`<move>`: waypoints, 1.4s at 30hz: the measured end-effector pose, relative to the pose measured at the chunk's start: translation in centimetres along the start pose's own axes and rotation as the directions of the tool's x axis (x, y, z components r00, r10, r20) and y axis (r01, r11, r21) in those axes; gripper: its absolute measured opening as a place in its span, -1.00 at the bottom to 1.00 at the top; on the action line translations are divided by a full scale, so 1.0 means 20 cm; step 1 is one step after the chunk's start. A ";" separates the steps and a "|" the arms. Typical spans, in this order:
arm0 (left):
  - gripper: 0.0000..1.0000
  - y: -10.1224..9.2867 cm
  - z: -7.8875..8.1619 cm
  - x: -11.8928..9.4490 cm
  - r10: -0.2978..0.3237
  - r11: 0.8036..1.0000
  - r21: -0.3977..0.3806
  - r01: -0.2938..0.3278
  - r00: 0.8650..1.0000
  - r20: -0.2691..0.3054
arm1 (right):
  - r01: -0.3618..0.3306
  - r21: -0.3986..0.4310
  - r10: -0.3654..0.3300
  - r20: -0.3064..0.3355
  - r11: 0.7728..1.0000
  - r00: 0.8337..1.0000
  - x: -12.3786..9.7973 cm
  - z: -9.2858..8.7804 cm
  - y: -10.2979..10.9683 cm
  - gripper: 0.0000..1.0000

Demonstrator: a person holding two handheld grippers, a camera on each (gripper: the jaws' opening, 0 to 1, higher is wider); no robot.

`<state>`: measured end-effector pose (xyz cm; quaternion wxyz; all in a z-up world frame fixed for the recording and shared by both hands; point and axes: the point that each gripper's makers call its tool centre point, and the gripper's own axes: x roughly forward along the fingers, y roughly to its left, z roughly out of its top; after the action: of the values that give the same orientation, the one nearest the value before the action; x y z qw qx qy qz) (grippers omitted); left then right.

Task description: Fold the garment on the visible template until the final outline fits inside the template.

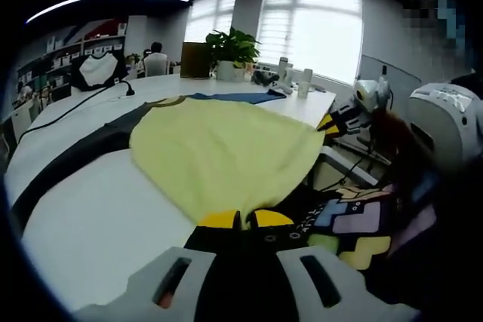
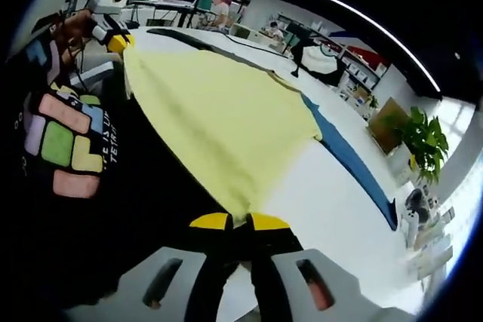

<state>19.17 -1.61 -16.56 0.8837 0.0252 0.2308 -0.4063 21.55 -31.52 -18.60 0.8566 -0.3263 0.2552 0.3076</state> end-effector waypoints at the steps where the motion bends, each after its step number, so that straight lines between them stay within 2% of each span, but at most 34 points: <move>1: -0.88 0.00 0.01 0.00 -0.002 1.000 0.001 0.002 1.000 0.005 | 0.006 -0.001 -0.006 0.003 1.000 1.000 -0.01 0.01 -0.01 -0.98; 3: -0.88 0.00 0.03 -0.01 -0.002 1.000 0.003 0.002 1.000 0.012 | 0.018 -0.028 -0.018 0.009 0.999 1.000 -0.01 0.03 -0.03 -1.00; 5: -0.88 0.00 0.04 -0.01 -0.004 1.000 0.010 0.004 1.000 0.010 | 0.041 -0.120 -0.042 -0.004 0.992 0.999 -0.03 0.07 -0.07 -1.00; 8: -0.88 0.00 0.07 -0.02 -0.002 0.999 0.054 0.001 1.000 0.002 | 0.096 -0.280 -0.098 0.009 0.955 0.995 -0.06 0.16 -0.15 -1.00; 10: -0.88 0.00 0.10 -0.03 0.004 0.997 0.083 -0.005 1.000 0.006 | 0.129 -0.317 -0.125 0.033 0.940 0.992 -0.08 0.22 -0.20 -1.00; 11: -0.88 0.00 0.12 -0.04 0.003 0.996 0.091 -0.004 1.000 0.011 | 0.136 -0.309 -0.129 0.041 0.941 0.991 -0.10 0.24 -0.21 -1.00; 15: -0.88 -0.01 0.15 -0.06 0.007 0.990 0.142 -0.008 1.000 0.008 | 0.156 -0.424 -0.143 0.062 0.892 0.988 -0.14 0.31 -0.25 -1.00; 17: -0.88 -0.02 0.16 -0.07 0.005 0.985 0.171 -0.004 1.000 -0.001 | 0.164 -0.455 -0.150 0.067 0.876 0.986 -0.17 0.33 -0.25 -1.00; 20: -0.88 -0.03 0.15 -0.07 -0.031 0.971 0.237 0.036 0.999 -0.023 | 0.158 -0.470 -0.138 0.077 0.868 0.987 -0.20 0.34 -0.24 -1.00; 21: -0.88 -0.03 0.13 -0.07 -0.035 0.967 0.250 0.046 0.998 -0.047 | 0.151 -0.445 -0.121 0.094 0.883 0.988 -0.21 0.36 -0.24 -1.00; 22: -0.88 -0.03 0.11 -0.07 -0.035 0.967 0.250 0.050 0.997 -0.064 | 0.133 -0.419 -0.097 0.106 0.898 0.990 -0.22 0.36 -0.23 -1.00; 23: -0.88 -0.03 0.10 -0.07 -0.033 0.964 0.261 0.054 0.996 -0.083 | 0.100 -0.419 -0.058 0.113 0.902 0.992 -0.23 0.37 -0.21 -1.00; 26: -0.88 -0.04 0.07 -0.07 -0.038 0.954 0.291 0.071 0.993 -0.115 | 0.082 -0.423 -0.022 0.144 0.903 0.989 -0.26 0.39 -0.20 -1.00; 28: -0.88 -0.04 0.06 -0.08 -0.044 0.946 0.311 0.087 0.989 -0.143 | 0.063 -0.497 0.007 0.137 0.865 0.991 -0.25 0.38 -0.19 -1.00; 29: -0.87 -0.04 0.05 -0.08 -0.049 0.944 0.317 0.097 0.986 -0.158 | 0.047 -0.569 0.036 0.134 0.821 0.990 -0.24 0.38 -0.18 -1.00; 30: -0.87 -0.03 0.05 -0.09 -0.052 0.944 0.314 0.103 0.985 -0.167 | 0.025 -0.605 0.065 0.126 0.796 0.990 -0.23 0.37 -0.16 -1.00; 32: -0.87 -0.02 0.04 -0.09 -0.055 0.946 0.304 0.112 0.980 -0.191 | -0.061 -0.598 0.150 0.101 0.799 0.983 -0.20 0.33 -0.10 -1.00; 33: -0.87 -0.01 0.03 -0.09 -0.055 0.945 0.306 0.117 0.977 -0.205 | -0.105 -0.600 0.199 0.091 0.793 0.976 -0.19 0.32 -0.07 -1.00; 34: -0.87 -0.01 0.01 -0.10 -0.053 0.943 0.308 0.123 0.973 -0.226 | -0.165 -0.624 0.266 0.072 0.764 0.961 -0.17 0.30 -0.02 -1.00; 35: -0.87 0.00 0.00 -0.10 -0.051 0.943 0.308 0.124 0.971 -0.236 | -0.192 -0.631 0.290 0.056 0.752 0.955 -0.16 0.29 0.00 -1.00; 38: -0.87 0.00 -0.02 -0.11 -0.054 0.939 0.313 0.142 0.961 -0.272 | -0.313 -0.646 0.364 -0.059 0.696 0.930 -0.12 0.19 0.07 -1.00; 40: -0.87 0.00 -0.03 -0.11 -0.060 0.937 0.316 0.152 0.957 -0.282 | -0.369 -0.624 0.398 -0.099 0.689 0.912 -0.11 0.16 0.09 -1.00; 42: -0.87 0.00 -0.04 -0.11 -0.068 0.936 0.310 0.163 0.953 -0.295 | -0.397 -0.620 0.407 -0.134 0.677 0.904 -0.08 0.13 0.09 -1.00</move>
<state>17.51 0.15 -16.28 0.7996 0.2167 0.2827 -0.4834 19.78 -29.12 -16.55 0.6090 -0.5288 0.1952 0.5580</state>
